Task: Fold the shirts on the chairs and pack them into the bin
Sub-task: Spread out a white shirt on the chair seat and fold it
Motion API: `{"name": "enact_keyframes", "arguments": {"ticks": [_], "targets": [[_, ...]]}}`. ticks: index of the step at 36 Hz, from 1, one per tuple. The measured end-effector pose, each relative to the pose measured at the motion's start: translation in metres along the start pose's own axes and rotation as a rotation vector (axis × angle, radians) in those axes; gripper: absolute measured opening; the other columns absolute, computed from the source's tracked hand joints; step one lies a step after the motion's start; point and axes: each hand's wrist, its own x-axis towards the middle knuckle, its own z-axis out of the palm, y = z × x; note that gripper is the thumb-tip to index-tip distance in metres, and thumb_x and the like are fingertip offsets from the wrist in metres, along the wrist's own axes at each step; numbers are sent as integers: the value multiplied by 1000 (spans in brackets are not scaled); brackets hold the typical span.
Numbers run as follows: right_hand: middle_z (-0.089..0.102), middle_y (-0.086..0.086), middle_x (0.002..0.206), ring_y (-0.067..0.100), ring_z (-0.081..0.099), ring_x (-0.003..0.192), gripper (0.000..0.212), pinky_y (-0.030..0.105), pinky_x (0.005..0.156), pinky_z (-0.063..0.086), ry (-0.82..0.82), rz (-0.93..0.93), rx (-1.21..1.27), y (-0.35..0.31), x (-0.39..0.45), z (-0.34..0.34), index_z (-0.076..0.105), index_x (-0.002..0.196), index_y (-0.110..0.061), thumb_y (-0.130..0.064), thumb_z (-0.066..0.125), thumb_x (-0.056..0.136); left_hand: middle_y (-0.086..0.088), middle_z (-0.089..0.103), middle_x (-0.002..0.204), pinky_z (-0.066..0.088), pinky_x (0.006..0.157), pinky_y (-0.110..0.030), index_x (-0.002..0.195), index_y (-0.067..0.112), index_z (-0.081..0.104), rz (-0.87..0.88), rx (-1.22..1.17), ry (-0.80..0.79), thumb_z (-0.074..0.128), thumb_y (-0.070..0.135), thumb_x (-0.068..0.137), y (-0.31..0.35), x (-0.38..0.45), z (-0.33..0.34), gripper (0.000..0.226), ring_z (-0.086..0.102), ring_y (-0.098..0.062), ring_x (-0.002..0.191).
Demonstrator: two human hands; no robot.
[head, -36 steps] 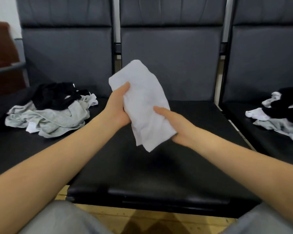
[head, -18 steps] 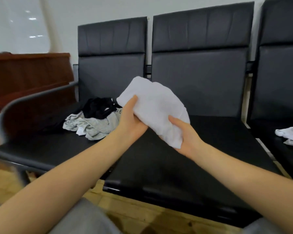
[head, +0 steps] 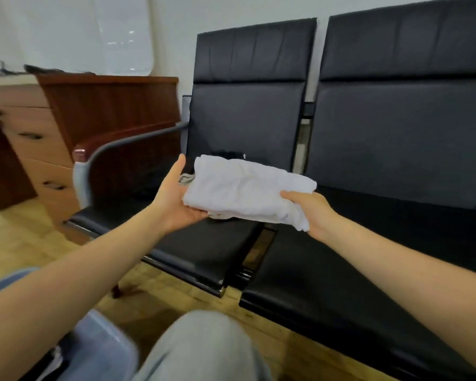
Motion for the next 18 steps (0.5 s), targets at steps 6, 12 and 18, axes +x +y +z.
{"name": "enact_keyframes", "arguments": {"ticks": [6,12,18], "targets": [[64,8,120,24,64,105,64,39,88,56,-165,-24,-185,15,17,110,55,126,-9,-28,83,72,-6,73,104,60,69,-35,119,18,61,3,235,225,61,54,83,43,-39,-90,51,72,-22,88],[59,11,128,31,61,109,81,47,95,52,-349,35,-307,67,10,226,47,133,-3,-36,80,66,-9,66,116,55,74,-33,128,11,53,72,344,547,58,37,95,50,-81,-198,43,65,-21,96],[63,16,118,32,63,106,41,39,94,52,-530,208,-455,138,-18,332,55,125,3,-19,63,92,-8,55,133,48,85,-31,135,3,49,119,316,931,54,33,98,22,-129,-317,48,58,-25,115]]}}
